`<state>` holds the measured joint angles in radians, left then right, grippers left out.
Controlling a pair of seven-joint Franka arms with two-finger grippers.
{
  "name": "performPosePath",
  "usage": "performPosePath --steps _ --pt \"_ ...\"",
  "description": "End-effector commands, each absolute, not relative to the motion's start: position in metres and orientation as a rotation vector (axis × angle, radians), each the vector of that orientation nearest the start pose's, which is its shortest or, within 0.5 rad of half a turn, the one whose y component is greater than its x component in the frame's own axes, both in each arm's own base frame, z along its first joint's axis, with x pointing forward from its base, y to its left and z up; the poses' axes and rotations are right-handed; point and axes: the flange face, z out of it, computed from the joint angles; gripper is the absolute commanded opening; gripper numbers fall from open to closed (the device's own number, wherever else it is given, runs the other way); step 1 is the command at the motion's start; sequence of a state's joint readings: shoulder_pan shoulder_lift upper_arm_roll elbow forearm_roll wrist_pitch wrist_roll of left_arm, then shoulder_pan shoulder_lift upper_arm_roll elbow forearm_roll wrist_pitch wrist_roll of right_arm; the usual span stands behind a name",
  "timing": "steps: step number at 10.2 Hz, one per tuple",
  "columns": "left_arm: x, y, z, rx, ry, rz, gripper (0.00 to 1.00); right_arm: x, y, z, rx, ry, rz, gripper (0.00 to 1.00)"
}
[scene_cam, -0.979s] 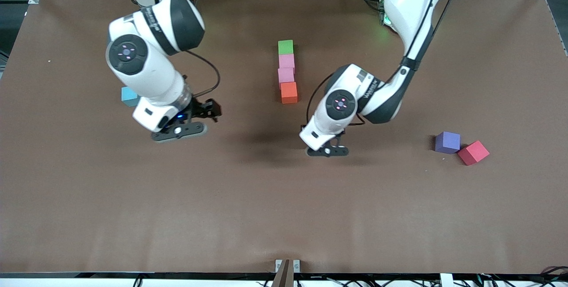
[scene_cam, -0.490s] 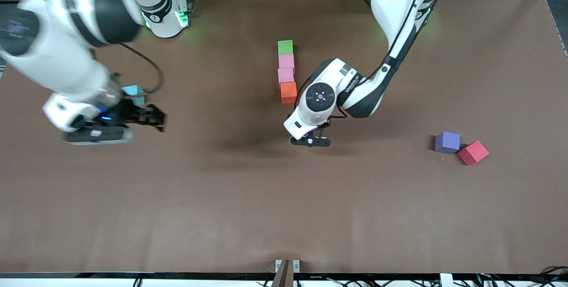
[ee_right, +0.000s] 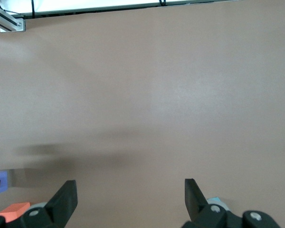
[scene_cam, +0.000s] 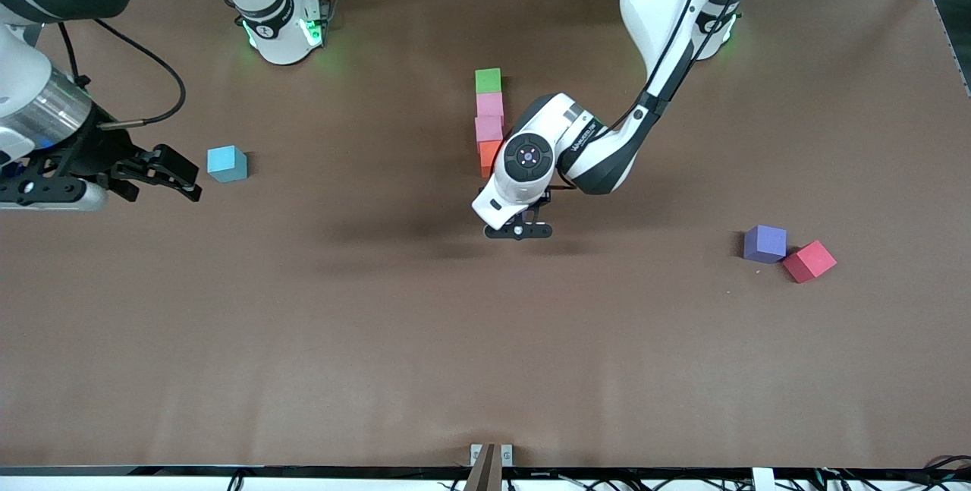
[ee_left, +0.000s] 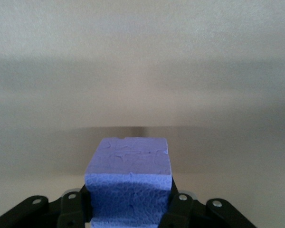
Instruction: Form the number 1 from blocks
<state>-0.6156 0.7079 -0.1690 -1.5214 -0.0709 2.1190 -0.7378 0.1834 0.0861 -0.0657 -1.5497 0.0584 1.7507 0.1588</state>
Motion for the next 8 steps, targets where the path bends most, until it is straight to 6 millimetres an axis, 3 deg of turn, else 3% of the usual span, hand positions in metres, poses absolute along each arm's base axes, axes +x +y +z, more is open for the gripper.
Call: performPosePath --steps 1,8 --pt "0.494 -0.496 0.231 -3.178 -0.083 0.332 0.00 0.591 0.074 0.602 -3.091 0.051 -0.170 1.00" --pt "0.473 -0.516 0.223 -3.159 -0.069 0.334 0.00 0.586 0.059 0.601 -3.156 -0.021 -0.132 1.00"
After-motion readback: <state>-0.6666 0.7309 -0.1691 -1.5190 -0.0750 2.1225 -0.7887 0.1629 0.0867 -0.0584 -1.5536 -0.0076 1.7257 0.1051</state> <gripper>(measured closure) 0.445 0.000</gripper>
